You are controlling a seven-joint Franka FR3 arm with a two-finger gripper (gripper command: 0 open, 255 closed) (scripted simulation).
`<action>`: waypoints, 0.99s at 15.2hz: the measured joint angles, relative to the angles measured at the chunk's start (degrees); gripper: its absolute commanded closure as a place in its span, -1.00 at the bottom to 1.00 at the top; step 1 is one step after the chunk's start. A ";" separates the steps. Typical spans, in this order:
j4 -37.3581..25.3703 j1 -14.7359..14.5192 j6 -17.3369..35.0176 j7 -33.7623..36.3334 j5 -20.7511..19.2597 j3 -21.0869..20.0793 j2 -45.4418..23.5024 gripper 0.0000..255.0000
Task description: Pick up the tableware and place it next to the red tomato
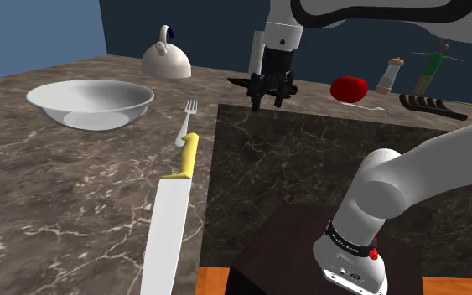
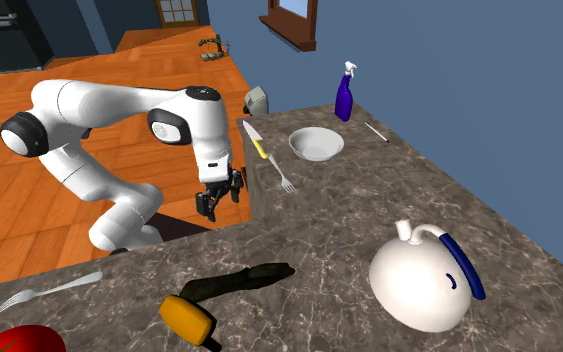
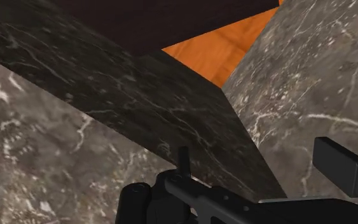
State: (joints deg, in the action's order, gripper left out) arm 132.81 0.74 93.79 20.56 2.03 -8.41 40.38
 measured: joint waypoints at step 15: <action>-23.44 6.19 2.64 45.84 3.91 -20.95 -22.13 -1.00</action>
State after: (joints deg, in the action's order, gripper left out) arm 109.38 6.93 96.43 66.40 5.94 -29.36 18.25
